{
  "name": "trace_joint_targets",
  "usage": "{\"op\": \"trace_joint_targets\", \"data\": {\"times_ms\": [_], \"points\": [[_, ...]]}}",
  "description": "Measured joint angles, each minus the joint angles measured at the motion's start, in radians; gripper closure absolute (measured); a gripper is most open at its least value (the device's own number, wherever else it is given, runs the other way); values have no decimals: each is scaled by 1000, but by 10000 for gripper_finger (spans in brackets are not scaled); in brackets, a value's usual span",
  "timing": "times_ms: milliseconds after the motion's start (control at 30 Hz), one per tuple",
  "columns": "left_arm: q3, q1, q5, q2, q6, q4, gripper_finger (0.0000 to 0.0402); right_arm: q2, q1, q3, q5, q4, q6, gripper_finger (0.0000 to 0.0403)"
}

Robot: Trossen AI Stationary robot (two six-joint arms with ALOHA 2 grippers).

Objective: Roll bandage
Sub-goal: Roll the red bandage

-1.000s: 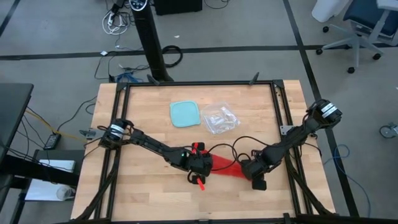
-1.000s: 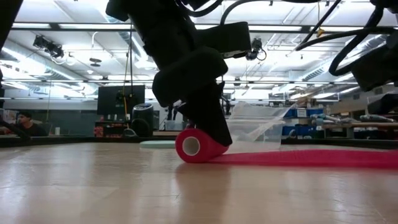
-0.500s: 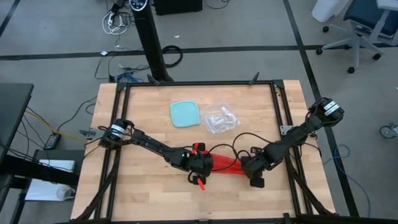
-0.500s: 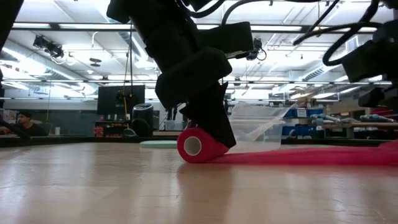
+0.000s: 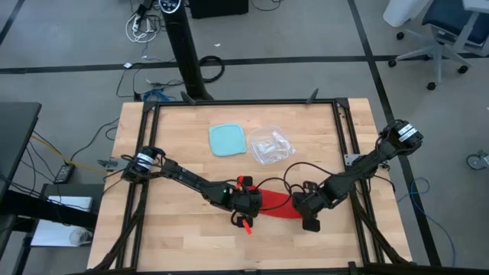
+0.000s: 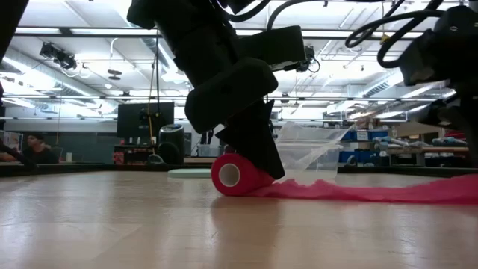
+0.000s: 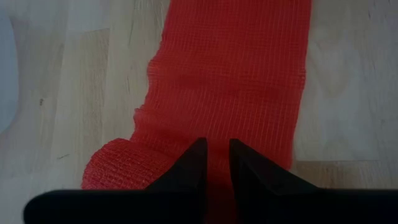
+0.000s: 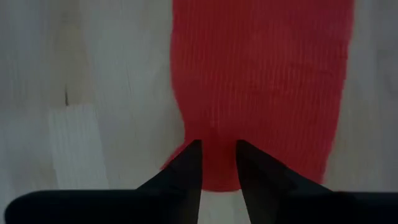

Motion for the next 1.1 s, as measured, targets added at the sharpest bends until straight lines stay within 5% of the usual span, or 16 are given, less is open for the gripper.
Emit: {"op": "trace_joint_targets", "data": {"times_ms": [333, 1100], "points": [[0, 0, -3, 0, 0, 2, 330, -1, -39, 1, 38, 34, -25, 304], [0, 1, -7, 0, 3, -1, 330, -2, 17, 2, -53, -97, 25, 304]]}}
